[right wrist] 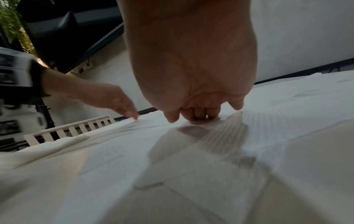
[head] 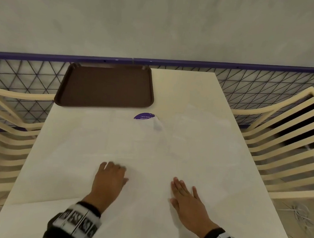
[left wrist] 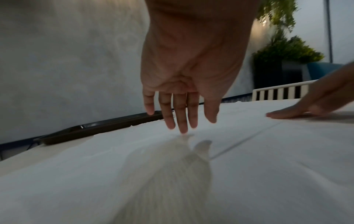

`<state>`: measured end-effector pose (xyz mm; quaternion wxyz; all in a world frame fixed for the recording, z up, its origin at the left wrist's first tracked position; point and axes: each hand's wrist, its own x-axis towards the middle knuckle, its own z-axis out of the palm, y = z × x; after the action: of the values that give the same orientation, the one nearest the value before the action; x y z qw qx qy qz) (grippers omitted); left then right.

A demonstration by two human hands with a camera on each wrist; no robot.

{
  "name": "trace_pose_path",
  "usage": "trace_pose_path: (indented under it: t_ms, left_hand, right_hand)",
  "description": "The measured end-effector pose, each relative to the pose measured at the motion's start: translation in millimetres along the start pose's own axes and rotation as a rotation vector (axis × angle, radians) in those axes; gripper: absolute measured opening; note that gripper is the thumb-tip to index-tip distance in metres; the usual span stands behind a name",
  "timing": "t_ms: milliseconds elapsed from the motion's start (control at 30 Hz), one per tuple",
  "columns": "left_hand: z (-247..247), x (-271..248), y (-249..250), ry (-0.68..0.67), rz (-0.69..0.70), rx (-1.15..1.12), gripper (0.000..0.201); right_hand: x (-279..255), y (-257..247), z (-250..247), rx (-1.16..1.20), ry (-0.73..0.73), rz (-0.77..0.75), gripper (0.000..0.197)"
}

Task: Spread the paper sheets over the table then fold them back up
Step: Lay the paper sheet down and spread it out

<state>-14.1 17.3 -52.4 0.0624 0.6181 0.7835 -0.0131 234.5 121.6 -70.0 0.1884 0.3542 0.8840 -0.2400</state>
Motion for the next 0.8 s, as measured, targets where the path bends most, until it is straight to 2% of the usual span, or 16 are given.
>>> trace_pose_path:
  t_ms: [100, 133, 200, 233, 333, 367, 433, 500, 600, 667, 733, 800]
  left_hand:
    - [-9, 34, 0, -0.143, -0.096, -0.088, 0.073]
    - [-9, 43, 0, -0.204, -0.108, -0.091, 0.077]
    - [-11, 55, -1, -0.258, -0.123, -0.072, 0.080]
    - [-11, 59, -2, -0.275, -0.124, -0.059, 0.078]
    - [-15, 63, -3, -0.361, -0.146, -0.067, 0.074]
    - [-16, 62, -3, -0.367, -0.154, -0.068, 0.073]
    - [-21, 56, 1, -0.305, -0.122, -0.053, 0.061]
    - [-28, 47, 7, -0.195, -0.082, -0.074, 0.037]
    - [-45, 28, 16, -0.045, -0.070, -0.145, 0.005]
    - [-59, 15, 20, 0.034, -0.058, -0.204, 0.003]
    - [-75, 0, 16, 0.121, -0.072, -0.301, 0.003]
    - [-89, -12, 9, 0.170, -0.125, -0.496, 0.009]
  right_hand:
    - [-2, -6, -4, -0.049, -0.001, 0.070, 0.068]
    - [-4, -6, -4, -0.064, 0.012, 0.059, 0.062]
    - [-1, -4, -2, -0.053, 0.053, -0.015, 0.080]
    - [-3, -4, -3, -0.030, 0.031, -0.020, 0.083]
    - [-3, -5, -5, 0.050, 0.082, -0.034, 0.055]
    - [-3, -5, -6, 0.106, 0.099, -0.026, 0.053]
    - [0, -8, -13, 0.195, 0.236, -0.016, 0.048]
    - [5, -17, -25, 0.206, 0.486, -0.085, 0.047]
    - [20, -43, -46, 0.009, 0.614, -0.291, 0.065]
    - [29, -65, -64, -0.043, 0.540, -0.353, 0.065]
    - [34, -87, -79, -0.023, 0.407, -0.364, 0.044]
    - [35, -95, -89, 0.029, 0.353, -0.330, 0.017]
